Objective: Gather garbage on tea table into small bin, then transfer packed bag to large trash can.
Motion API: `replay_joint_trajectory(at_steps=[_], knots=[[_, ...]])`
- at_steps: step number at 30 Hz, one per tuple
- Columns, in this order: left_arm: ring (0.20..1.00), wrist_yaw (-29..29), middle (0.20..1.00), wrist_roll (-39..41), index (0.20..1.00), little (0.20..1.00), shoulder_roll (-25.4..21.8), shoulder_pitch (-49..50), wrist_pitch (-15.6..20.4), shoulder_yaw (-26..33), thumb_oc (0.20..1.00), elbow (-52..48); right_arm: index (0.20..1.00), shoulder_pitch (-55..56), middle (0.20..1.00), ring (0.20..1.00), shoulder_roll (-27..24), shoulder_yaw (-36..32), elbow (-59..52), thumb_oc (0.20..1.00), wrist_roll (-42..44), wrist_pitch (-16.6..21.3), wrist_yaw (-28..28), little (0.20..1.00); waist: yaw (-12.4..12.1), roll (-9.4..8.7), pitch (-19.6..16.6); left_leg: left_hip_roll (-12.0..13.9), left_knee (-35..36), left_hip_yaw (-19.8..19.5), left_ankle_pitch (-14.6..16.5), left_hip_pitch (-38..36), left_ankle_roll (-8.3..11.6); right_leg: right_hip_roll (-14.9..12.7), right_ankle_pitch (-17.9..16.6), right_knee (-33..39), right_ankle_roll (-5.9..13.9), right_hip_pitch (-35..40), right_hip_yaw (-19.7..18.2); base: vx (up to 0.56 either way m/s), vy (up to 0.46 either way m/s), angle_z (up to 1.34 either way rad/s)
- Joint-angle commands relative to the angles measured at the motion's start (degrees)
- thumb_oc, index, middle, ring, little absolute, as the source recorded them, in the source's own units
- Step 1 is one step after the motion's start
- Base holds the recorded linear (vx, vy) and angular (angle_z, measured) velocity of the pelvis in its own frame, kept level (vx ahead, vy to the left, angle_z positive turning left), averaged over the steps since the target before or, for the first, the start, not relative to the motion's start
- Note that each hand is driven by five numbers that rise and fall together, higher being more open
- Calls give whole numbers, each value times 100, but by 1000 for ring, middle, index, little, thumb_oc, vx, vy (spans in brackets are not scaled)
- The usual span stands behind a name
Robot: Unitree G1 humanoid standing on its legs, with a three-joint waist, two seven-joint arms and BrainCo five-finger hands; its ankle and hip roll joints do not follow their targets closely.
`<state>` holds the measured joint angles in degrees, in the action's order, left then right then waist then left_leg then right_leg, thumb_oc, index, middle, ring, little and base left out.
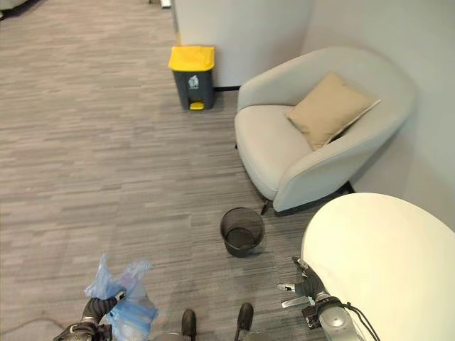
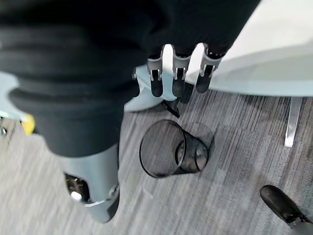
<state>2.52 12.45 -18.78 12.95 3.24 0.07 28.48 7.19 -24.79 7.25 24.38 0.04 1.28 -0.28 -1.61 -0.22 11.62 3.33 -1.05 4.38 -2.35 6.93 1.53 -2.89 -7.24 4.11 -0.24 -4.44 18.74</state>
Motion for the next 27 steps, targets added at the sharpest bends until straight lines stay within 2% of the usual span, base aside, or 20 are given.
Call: replay_joint_trajectory(at_steps=[1,2,4,8,12,13,14,15,17,18,19,21,23,24,27], knots=[[200,124,200,117,200,200,-348,-263,305,231,200,-225,1000,-232,1000,1000,-3,-121,-69,1000,6,283,-265,1000,151,-384,-124,101,-785,945,529,215,166,-377,1268,-638,457,228,3,56,35,65],[200,129,200,109,200,200,-355,-296,303,207,200,-218,1000,-247,1000,1000,16,-108,-25,1000,3,278,-297,1000,175,-366,-131,184,-831,1081,696,144,193,-398,1376,-686,493,273,78,69,112,87],[200,145,200,75,200,200,-371,-370,314,162,200,-133,1000,-315,1000,1000,58,-53,35,1000,27,263,-329,1000,179,-362,-123,204,-812,1165,722,115,149,-449,1364,-771,523,252,195,72,146,70],[200,133,200,-4,200,200,-444,-395,308,113,200,-166,1000,-481,1000,1000,190,33,109,1000,-4,228,-373,1000,119,-411,-104,-8,-569,993,820,59,-56,-692,1426,-1284,657,99,173,67,211,31],[200,168,200,-80,200,200,-560,-470,309,127,200,-186,1000,-572,1000,1000,337,105,143,1000,6,225,-381,1000,62,-469,-24,-150,-531,947,926,-30,-191,-894,1466,-1851,759,-110,23,64,151,14],[200,199,200,-92,200,200,-610,-524,331,119,200,-220,1000,-587,1000,1000,379,125,114,1000,-7,230,-396,1000,49,-484,28,-225,-551,843,986,-79,-249,-937,1420,-2174,818,-192,-95,32,111,11],[200,221,200,-80,200,200,-629,-563,333,109,200,-224,1000,-607,1000,1000,407,129,81,1000,11,233,-408,1000,63,-481,84,-247,-557,831,863,-30,-317,-895,1225,-2402,775,-390,-211,32,109,19],[200,221,200,-80,200,200,-630,-565,333,109,200,-224,1000,-608,1000,1000,407,129,82,1000,11,233,-408,1000,59,-484,82,-250,-558,836,865,-27,-319,-900,1231,-2416,777,-402,-219,-6,60,34],[200,226,200,-88,200,200,-670,-620,345,60,200,-270,1000,-577,1000,1000,410,127,12,1000,48,248,-400,1000,156,-460,140,-325,-504,632,879,-94,-335,-526,1279,-2583,742,-720,-742,98,55,31],[200,208,200,-70,200,200,-673,-642,353,49,200,-294,1000,-594,1000,1000,385,133,14,1000,71,251,-399,1000,183,-450,154,-370,-466,575,902,-143,-343,-446,1249,-2477,727,-808,-842,196,54,32],[200,224,200,-56,200,200,-683,-707,359,-1,200,-265,1000,-656,1000,1000,346,166,15,1000,135,259,-424,1000,196,-439,192,-392,-452,528,945,-183,-362,-467,1119,-2294,665,-1009,-805,234,27,35],[200,224,200,-64,200,200,-685,-770,365,-51,200,-225,1000,-681,1000,1000,322,171,14,1000,144,268,-441,1000,225,-429,246,-424,-429,455,1032,-286,-365,-441,1069,-2211,661,-1164,-799,161,6,22],[200,194,200,-95,200,200,-677,-804,349,-86,200,-205,1000,-641,1000,1000,278,152,44,1000,116,244,-441,1000,334,-435,255,-553,-391,253,1191,-506,-381,-380,762,-1807,727,-1473,-889,261,-3,21],[200,194,200,-96,200,200,-675,-803,349,-86,200,-205,1000,-641,1000,1000,276,153,44,1000,116,245,-441,1000,340,-423,257,-543,-393,245,1200,-512,-380,-372,762,-1797,728,-1459,-878,312,-27,32],[200,197,200,-147,200,200,-599,-826,328,-135,200,-109,1000,-564,1000,1000,282,165,68,1000,53,245,-436,1000,475,-379,287,-596,-417,11,1490,-902,-296,-420,511,-1444,822,-1801,-756,408,-95,37]])
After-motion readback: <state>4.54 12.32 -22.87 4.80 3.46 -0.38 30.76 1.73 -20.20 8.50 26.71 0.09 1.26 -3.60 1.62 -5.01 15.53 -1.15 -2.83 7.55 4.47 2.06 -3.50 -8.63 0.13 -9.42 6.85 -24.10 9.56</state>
